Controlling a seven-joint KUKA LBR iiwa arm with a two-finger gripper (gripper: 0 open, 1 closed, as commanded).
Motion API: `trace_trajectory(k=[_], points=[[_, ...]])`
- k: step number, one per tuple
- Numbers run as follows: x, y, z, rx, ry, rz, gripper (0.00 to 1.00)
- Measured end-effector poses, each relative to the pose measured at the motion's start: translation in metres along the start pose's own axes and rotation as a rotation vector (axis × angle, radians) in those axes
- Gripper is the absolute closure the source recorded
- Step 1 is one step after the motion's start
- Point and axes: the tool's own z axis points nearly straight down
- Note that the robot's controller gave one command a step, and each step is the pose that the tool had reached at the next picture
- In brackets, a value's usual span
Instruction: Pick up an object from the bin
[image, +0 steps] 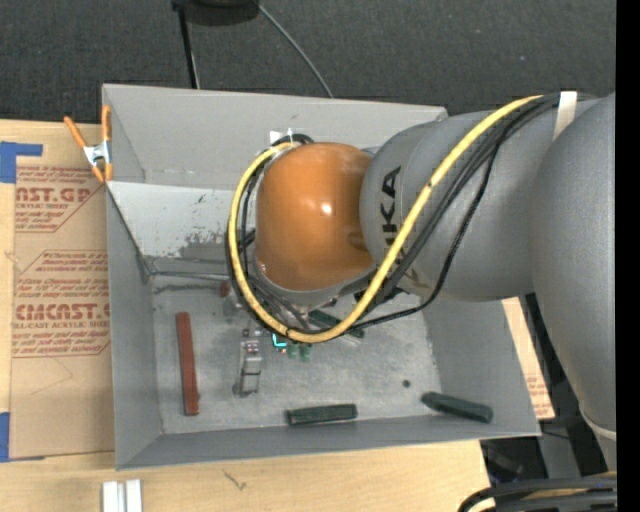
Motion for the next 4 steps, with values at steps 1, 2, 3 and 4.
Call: trace_trajectory(k=[1,2,3,4], points=[[-0.002,-0.001,-0.004,-0.001,-0.007,0.002,0.00],[-0.006,0.014,0.022,-0.001,-0.015,-0.061,0.00],[-0.004,0.037,0.061,0.001,-0.008,-0.301,0.00],[0.006,0.043,0.117,-0.001,-0.011,-0.377,0.00]])
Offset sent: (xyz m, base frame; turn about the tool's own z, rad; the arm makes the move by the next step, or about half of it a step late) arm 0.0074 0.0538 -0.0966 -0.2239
